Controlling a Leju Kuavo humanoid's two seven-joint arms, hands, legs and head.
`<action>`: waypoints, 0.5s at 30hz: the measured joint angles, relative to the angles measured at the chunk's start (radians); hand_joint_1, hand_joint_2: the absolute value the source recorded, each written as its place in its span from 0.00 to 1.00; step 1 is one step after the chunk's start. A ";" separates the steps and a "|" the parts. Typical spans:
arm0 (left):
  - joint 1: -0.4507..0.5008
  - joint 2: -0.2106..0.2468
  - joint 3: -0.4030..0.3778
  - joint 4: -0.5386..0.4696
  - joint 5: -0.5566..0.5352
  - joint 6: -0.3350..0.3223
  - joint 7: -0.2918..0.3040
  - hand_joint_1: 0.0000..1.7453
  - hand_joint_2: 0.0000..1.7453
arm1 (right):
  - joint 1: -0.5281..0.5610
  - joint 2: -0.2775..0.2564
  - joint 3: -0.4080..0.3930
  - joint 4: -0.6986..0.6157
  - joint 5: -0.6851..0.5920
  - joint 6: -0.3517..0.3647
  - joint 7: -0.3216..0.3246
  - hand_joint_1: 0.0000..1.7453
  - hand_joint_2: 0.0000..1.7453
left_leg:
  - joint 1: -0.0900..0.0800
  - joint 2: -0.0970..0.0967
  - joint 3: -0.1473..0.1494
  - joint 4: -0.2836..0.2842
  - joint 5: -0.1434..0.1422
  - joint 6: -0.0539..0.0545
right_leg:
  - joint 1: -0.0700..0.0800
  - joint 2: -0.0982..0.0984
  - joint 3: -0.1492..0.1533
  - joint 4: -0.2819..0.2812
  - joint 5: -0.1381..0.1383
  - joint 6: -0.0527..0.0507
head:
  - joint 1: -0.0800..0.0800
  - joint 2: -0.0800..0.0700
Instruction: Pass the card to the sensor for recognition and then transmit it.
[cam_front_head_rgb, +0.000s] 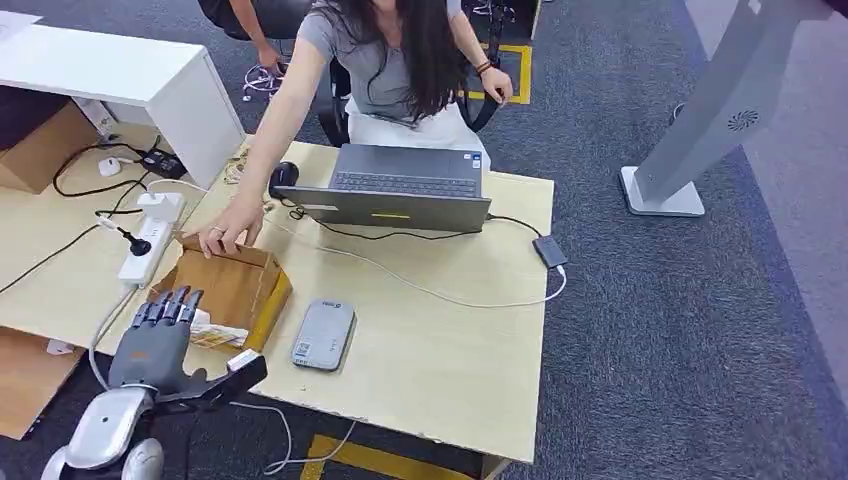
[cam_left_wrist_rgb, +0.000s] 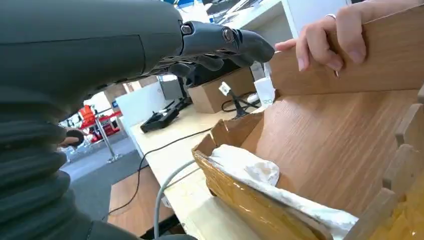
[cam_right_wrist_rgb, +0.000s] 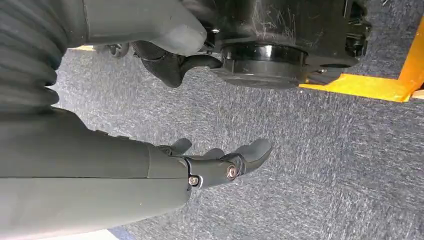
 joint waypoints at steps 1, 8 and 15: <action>-0.002 -0.002 0.000 0.001 0.000 -0.001 0.004 0.00 1.00 | 0.000 0.000 0.000 0.000 0.000 0.000 0.000 0.00 1.00 | 0.000 0.000 0.000 0.000 0.000 0.000 | 0.000 0.000 0.000 0.000 0.000 0.000 | 0.000 0.000; -0.035 -0.016 -0.001 0.014 -0.001 -0.003 0.020 0.00 1.00 | -0.002 0.000 0.000 0.000 0.002 0.006 0.000 0.00 1.00 | 0.000 0.000 0.000 0.000 0.000 0.000 | 0.000 0.000 0.000 0.000 0.000 0.000 | 0.000 0.000; -0.066 -0.023 -0.001 0.041 -0.001 -0.002 0.030 0.00 1.00 | -0.004 0.000 0.000 0.000 0.002 0.011 0.000 0.00 1.00 | 0.000 0.000 0.000 0.000 0.000 0.000 | 0.000 0.000 0.000 0.000 0.000 0.000 | 0.000 0.000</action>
